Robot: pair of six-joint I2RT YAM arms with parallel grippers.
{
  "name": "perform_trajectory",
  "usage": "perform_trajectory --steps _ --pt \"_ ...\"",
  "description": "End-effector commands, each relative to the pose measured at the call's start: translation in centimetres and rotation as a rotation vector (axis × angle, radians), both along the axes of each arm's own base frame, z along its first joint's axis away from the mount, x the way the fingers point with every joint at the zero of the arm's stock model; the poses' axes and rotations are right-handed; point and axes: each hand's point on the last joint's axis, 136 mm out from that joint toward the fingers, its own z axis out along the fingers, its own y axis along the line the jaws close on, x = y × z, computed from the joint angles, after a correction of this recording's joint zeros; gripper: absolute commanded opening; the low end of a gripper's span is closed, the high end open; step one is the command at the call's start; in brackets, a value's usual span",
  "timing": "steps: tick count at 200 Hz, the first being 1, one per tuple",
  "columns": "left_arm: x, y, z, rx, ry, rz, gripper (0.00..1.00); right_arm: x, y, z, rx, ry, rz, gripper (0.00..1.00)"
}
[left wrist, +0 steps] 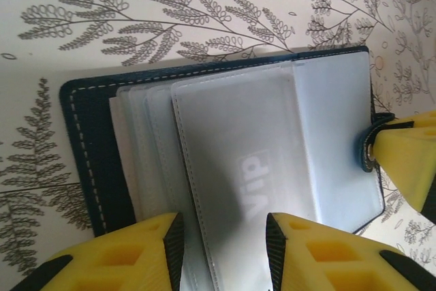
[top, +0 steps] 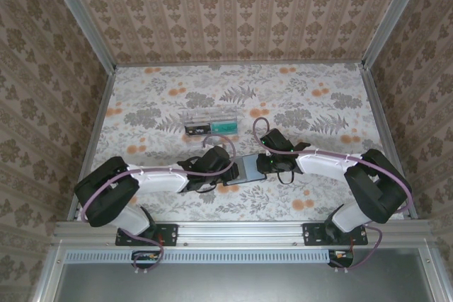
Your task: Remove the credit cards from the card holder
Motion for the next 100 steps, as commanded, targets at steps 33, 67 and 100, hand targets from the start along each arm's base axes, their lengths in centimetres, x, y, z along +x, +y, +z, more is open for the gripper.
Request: perform_trajectory --steps 33,67,100 --pt "0.2 -2.4 2.6 -0.102 -0.06 -0.064 0.43 -0.7 -0.5 -1.5 -0.022 0.044 -0.013 0.22" --pt "0.2 -3.6 3.3 -0.144 -0.072 -0.098 0.46 -0.7 -0.5 -1.6 -0.024 0.048 -0.011 0.22" --pt "0.3 -2.8 2.5 -0.098 -0.057 -0.066 0.48 -0.7 -0.6 -1.4 -0.026 0.044 -0.015 0.22"
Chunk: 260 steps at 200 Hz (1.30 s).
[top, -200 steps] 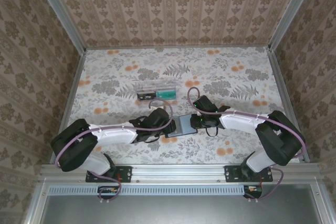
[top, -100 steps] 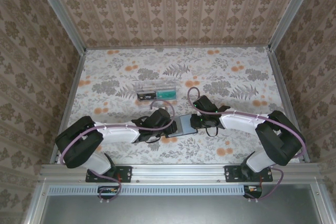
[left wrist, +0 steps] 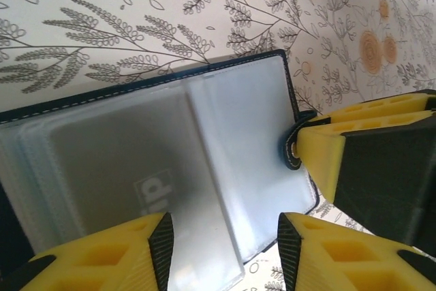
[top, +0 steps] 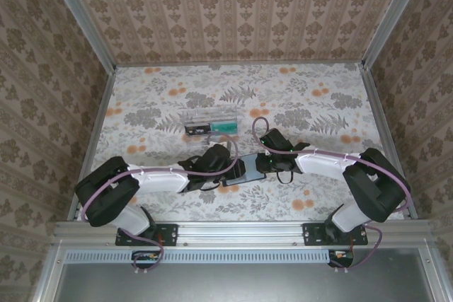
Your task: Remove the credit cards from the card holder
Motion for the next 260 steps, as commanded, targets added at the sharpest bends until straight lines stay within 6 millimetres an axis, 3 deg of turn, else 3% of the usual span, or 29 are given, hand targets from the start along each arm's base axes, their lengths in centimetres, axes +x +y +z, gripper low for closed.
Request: perform_trajectory --steps 1,50,77,120,190,260 --pt "0.2 -0.4 0.6 0.002 -0.016 -0.004 0.48 -1.0 -0.8 -1.3 -0.033 0.053 -0.015 0.22" --pt "0.2 2.3 -0.4 0.091 0.001 0.076 0.49 -0.9 -2.1 0.9 -0.063 -0.005 -0.039 0.31" --pt "0.1 2.8 -0.6 0.105 0.003 0.089 0.5 -1.3 -2.4 0.6 -0.068 0.004 -0.044 0.33" --pt "-0.1 1.8 -1.0 0.094 0.021 0.053 0.5 -1.7 -3.1 -0.3 -0.089 0.015 -0.06 0.34" --pt "-0.3 0.9 -1.5 0.081 0.035 0.018 0.49 -2.0 -2.2 -1.7 -0.059 0.057 -0.042 0.33" --pt "-0.1 -1.1 0.7 -0.003 -0.026 -0.043 0.51 -2.1 -2.0 -2.0 -0.054 0.066 -0.04 0.33"
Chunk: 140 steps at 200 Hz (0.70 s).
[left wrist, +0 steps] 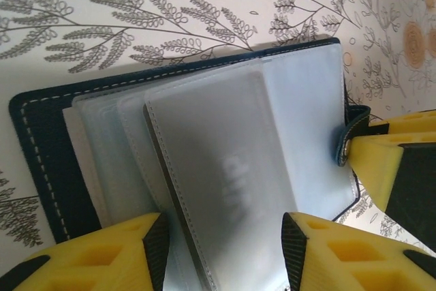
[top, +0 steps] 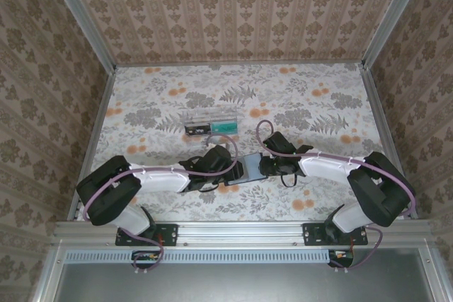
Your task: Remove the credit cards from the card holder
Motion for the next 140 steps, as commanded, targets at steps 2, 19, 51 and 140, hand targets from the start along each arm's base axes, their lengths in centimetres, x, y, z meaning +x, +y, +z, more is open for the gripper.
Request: perform_trajectory --steps 2,19,51,140 --pt "0.1 -2.2 2.1 -0.066 -0.05 -0.064 0.52 -0.9 -0.1 -1.4 0.001 0.05 0.001 0.33" --pt "0.0 -2.7 2.6 -0.078 -0.062 -0.083 0.56 -0.9 0.0 -1.4 0.002 0.051 0.001 0.33" --pt "0.1 -3.5 2.9 -0.1 -0.067 -0.103 0.61 -0.9 0.0 -1.5 0.005 0.054 -0.001 0.33" --pt "-0.1 -3.0 2.8 -0.084 -0.067 -0.101 0.92 -0.3 -2.3 0.2 -0.029 -0.011 -0.091 0.34"
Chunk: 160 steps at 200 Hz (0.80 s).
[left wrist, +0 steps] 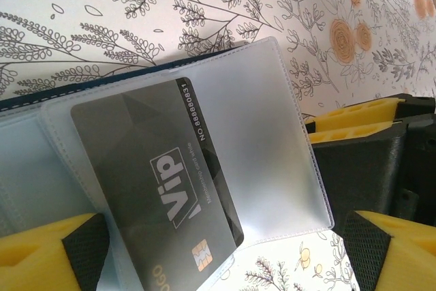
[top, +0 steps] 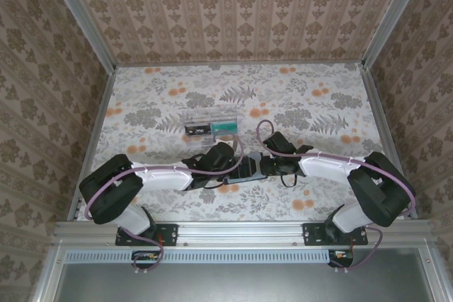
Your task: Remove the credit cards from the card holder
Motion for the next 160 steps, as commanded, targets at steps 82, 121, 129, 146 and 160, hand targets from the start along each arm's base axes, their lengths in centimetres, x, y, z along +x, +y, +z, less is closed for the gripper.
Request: perform_trajectory --steps 82,121,129,146,160 --pt "0.4 4.1 0.4 0.079 -0.035 0.054 0.83 0.9 0.4 7.1 0.192 -0.156 0.013 0.36" --pt "0.8 4.4 -0.5 0.111 -0.027 0.064 0.19 0.9 4.9 7.1 0.367 -0.071 0.105 0.3" --pt "0.9 4.5 -0.9 0.125 -0.022 0.063 0.12 1.0 5.6 7.1 0.399 -0.059 0.115 0.28" --pt "1.0 4.4 -1.6 0.149 -0.011 0.056 0.1 1.0 6.8 6.1 0.439 -0.008 0.129 0.27" --pt "1.1 4.4 -2.2 0.162 -0.001 0.054 0.09 1.0 7.3 5.2 0.447 0.027 0.128 0.26"
